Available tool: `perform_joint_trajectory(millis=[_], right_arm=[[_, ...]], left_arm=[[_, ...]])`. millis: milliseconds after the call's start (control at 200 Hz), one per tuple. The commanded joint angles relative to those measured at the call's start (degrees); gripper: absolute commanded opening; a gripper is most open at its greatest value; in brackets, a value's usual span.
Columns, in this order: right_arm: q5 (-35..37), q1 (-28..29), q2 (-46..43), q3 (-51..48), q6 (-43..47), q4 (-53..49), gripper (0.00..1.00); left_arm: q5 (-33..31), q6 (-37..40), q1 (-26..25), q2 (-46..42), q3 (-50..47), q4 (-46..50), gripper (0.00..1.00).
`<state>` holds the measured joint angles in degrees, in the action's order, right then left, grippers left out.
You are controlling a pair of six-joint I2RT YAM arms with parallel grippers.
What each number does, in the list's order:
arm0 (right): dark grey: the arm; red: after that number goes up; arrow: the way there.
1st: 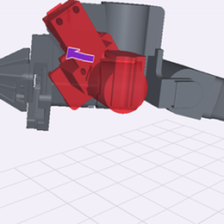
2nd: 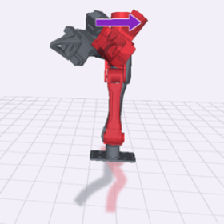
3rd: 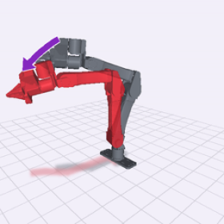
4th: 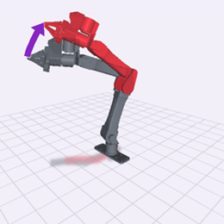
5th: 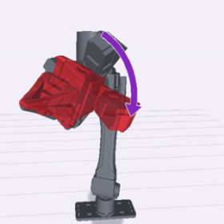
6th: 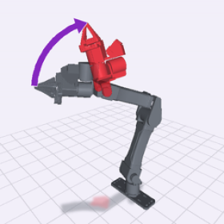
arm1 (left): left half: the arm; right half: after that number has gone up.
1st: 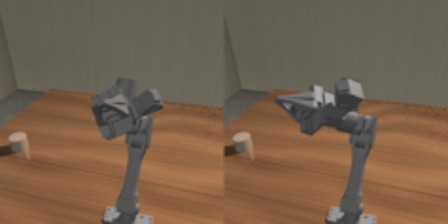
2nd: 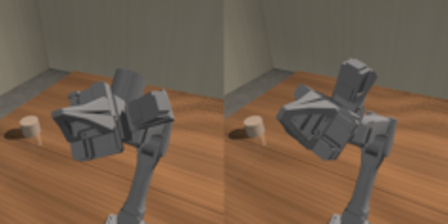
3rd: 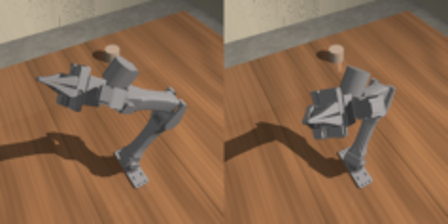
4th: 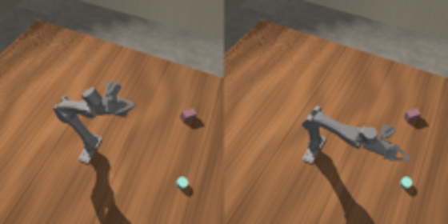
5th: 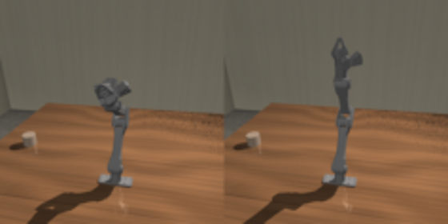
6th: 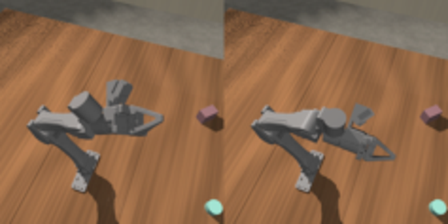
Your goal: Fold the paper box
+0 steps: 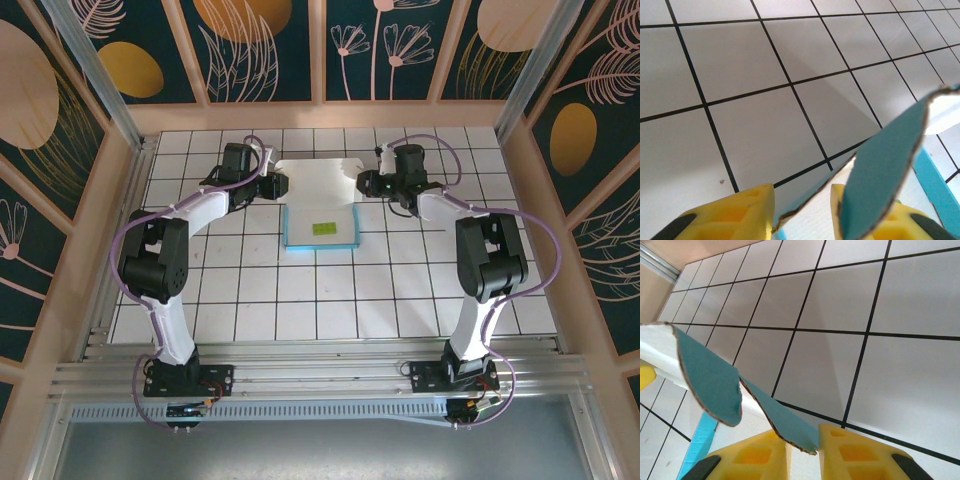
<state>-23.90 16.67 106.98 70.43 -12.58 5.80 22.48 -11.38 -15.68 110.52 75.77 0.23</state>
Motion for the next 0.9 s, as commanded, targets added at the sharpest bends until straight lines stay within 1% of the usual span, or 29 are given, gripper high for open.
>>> perform_joint_trajectory(millis=[0,250,440,646,896], right_arm=[[1.3,1.1,-1.6,-0.5,-0.8,1.8,0.21],[1.6,2.3,-1.7,-1.3,-2.8,3.5,0.19],[2.0,3.4,-1.7,-2.3,-3.7,4.5,0.19],[2.6,3.9,-2.1,-4.5,-4.6,5.4,0.19],[4.7,4.2,-3.9,-8.4,-4.2,7.1,0.19]], left_arm=[[1.4,-2.0,0.2,-0.4,1.0,0.0,0.31],[3.9,-7.5,0.2,-0.3,-1.1,-3.2,0.31],[6.7,-12.3,0.3,-0.7,-3.6,-7.2,0.33],[7.0,-14.1,0.2,-1.8,-6.9,-8.9,0.34],[6.3,-14.2,0.2,-2.4,-9.3,-9.8,0.34]])
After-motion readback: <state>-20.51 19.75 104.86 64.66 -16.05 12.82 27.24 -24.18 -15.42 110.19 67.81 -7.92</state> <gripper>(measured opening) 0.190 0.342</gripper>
